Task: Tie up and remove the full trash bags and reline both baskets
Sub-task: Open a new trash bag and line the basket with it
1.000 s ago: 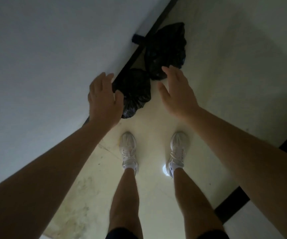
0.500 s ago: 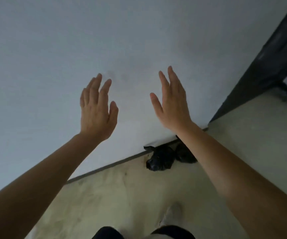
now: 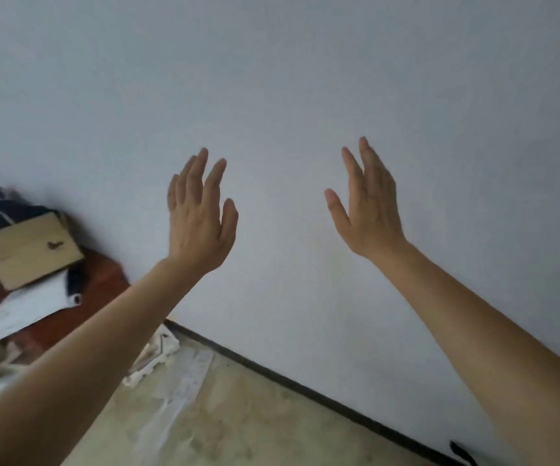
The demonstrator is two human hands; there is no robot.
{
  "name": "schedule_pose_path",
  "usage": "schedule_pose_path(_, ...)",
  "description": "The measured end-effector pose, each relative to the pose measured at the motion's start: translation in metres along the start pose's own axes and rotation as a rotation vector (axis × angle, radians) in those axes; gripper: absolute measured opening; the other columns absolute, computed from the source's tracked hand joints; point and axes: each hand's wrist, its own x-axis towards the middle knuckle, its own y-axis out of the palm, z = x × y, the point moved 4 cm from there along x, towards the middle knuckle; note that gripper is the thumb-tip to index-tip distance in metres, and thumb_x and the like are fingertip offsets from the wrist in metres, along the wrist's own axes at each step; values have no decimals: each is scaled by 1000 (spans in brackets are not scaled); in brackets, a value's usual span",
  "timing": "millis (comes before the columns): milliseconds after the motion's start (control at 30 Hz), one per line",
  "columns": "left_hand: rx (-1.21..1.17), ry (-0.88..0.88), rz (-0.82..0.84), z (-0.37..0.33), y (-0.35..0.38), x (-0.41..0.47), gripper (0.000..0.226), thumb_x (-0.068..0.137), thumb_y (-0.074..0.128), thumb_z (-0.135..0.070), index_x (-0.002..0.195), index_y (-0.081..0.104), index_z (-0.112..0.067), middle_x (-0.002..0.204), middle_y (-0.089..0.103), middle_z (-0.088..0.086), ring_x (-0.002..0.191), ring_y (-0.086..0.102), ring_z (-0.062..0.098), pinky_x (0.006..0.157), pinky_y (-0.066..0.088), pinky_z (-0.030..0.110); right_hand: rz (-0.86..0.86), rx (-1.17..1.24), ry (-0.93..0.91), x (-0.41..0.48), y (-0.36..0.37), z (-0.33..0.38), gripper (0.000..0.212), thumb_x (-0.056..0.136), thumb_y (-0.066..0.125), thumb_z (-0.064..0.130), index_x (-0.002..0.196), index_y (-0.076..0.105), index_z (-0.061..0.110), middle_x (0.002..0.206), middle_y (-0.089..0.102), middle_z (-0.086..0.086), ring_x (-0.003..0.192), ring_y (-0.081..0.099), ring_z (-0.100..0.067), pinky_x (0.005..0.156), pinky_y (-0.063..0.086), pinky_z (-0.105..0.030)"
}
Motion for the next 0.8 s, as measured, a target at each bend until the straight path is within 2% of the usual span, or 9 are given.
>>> schedule_pose_path(167, 325, -266, -79, 179, -166, -50, 50, 99, 35, -30, 145, 37, -12, 159, 24, 16, 147, 19, 37, 118, 17, 57, 56, 292, -244, 59, 109, 240, 63, 101, 46, 38, 154, 28, 8, 162, 17, -21, 148, 22, -36, 116, 26, -52)
schedule_pose_path(267, 462, -405, -110, 255, -237, -98, 48, 99, 34, -32, 144, 38, -17, 160, 23, 11, 148, 17, 32, 118, 16, 55, 116, 428, -413, 66, 155, 370, 63, 101, 46, 39, 154, 29, 10, 162, 17, -19, 148, 22, -34, 116, 27, -53)
schedule_pose_path(367, 540, -540, -150, 314, -286, -153, 45, 99, 36, -32, 141, 40, -17, 156, 30, 12, 145, 24, 33, 117, 19, 55, 219, 528, -519, 60, 197, 475, 63, 101, 44, 42, 154, 25, 16, 164, 14, -15, 149, 21, -32, 118, 26, -53)
schedule_pose_path(533, 640, -754, -147, 409, -337, -230, 53, 97, 28, -40, 140, 44, -12, 153, 34, 15, 142, 29, 36, 115, 24, 57, 349, 593, -653, 49, 275, 615, 64, 100, 37, 49, 155, 15, 24, 165, 6, -8, 148, 15, -28, 119, 23, -53)
schedule_pose_path(800, 765, -847, -94, 609, -387, -259, 54, 98, 27, -41, 140, 44, -13, 153, 36, 14, 140, 34, 35, 115, 25, 53, 461, 693, -696, 82, 416, 814, 63, 102, 39, 49, 156, 18, 24, 166, 7, -5, 151, 11, -24, 119, 6, -39)
